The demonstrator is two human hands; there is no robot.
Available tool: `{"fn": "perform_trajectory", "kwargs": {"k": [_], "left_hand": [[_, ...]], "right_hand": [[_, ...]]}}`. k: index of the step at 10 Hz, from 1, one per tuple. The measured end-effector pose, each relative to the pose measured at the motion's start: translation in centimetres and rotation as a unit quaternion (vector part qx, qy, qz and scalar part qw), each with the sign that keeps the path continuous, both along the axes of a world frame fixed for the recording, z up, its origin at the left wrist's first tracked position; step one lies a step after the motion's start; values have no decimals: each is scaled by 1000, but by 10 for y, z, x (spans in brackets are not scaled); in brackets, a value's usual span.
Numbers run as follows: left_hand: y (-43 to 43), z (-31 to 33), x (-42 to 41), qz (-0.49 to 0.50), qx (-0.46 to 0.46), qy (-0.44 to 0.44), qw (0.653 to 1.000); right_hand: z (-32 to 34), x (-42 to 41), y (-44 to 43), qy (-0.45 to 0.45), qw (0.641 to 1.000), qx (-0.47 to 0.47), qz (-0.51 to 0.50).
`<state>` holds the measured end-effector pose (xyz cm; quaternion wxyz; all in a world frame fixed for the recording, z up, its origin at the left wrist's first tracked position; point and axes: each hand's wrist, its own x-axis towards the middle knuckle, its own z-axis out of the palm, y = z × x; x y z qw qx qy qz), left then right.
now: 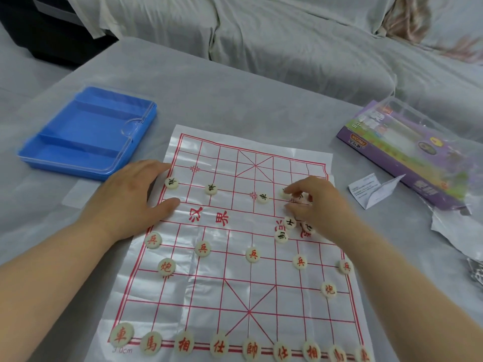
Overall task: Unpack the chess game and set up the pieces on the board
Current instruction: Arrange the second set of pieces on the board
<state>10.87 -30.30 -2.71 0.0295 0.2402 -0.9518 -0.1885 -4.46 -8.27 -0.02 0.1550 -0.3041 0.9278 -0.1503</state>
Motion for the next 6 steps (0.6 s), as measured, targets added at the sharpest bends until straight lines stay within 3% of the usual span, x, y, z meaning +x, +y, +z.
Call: {"fn": "perform_trajectory", "kwargs": {"k": [2,6], "left_hand": [[1,0,0,6,-3,-4,1000],[2,-2,-1,6,-5,-5,1000]], "right_hand": [[-15,12,-13,45,998,5,50],[-17,7,-30,68,996,26,53]]}}
